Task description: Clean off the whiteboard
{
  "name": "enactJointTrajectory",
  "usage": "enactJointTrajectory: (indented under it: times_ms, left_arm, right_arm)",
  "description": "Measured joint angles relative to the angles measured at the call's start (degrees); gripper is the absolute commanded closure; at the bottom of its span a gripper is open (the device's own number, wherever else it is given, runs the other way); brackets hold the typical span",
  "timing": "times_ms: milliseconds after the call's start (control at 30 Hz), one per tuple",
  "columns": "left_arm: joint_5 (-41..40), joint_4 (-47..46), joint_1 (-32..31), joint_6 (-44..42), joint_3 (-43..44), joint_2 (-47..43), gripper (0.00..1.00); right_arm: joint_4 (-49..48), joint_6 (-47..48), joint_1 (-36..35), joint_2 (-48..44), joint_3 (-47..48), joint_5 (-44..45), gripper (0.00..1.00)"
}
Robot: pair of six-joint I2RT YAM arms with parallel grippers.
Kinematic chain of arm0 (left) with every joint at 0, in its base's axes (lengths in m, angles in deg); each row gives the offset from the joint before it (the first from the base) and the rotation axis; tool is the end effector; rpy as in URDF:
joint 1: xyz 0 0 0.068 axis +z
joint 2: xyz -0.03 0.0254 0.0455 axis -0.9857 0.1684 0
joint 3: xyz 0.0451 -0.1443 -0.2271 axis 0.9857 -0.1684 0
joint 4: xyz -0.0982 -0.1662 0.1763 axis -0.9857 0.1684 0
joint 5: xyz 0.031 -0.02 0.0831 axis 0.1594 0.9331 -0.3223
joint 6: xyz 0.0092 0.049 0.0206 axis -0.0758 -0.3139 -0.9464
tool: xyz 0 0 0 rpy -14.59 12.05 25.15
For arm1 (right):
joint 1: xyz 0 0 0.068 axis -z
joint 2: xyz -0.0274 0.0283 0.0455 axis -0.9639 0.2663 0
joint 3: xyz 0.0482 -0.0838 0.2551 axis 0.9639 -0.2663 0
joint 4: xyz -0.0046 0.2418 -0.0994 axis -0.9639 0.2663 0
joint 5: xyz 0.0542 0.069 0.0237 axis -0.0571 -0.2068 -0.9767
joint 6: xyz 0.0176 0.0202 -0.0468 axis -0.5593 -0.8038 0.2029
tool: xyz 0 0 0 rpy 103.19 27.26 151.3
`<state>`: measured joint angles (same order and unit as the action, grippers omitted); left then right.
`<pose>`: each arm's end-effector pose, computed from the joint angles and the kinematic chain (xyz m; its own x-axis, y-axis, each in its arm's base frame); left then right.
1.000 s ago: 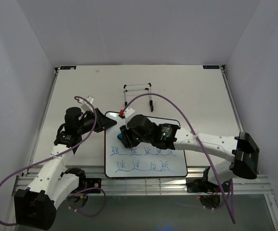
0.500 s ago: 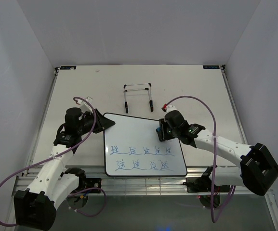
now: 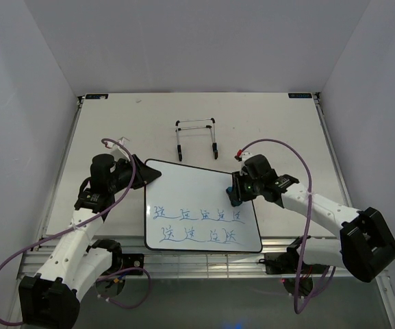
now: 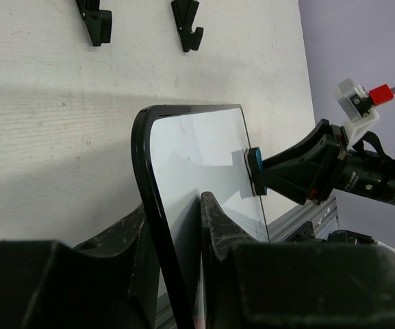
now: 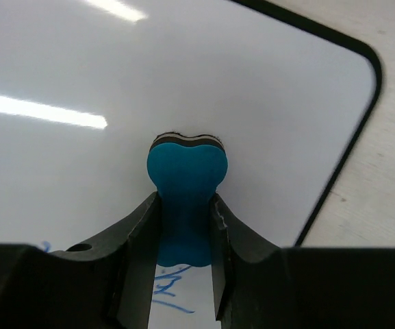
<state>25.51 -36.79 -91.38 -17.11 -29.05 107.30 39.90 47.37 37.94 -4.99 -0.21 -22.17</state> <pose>0.1818 -0.0520 0.2562 -0.7074 -0.4000 -0.5827 0.1758 0.6989 -0.6933 0.1941 0.1468 0.2012 -0.7622 -0.1650 -0.6260 -0.4014 0.8791 0.2570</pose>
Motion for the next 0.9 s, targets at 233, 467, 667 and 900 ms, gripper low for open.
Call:
enactJointTrajectory:
  times_ms: [233,467,667,900]
  left_arm:
    - [-2.01,0.02,-0.04,-0.07,0.02,-0.20,1.00]
    - [-3.87,0.46,-0.33,-0.07,0.28,-0.70,1.00]
    - [-4.20,0.44,-0.35,-0.09,0.33,-0.85,1.00]
    - [-4.66,0.15,-0.31,-0.17,0.33,-0.76,1.00]
  right_arm:
    - [0.33,1.36,-1.62,-0.07,1.73,-5.97,0.81]
    - [4.83,2.80,7.76,2.97,-0.33,-0.13,0.81]
    - [7.08,2.93,8.68,4.28,0.20,1.95,0.87]
    - [4.66,0.92,-1.36,-1.22,0.68,-4.61,0.89]
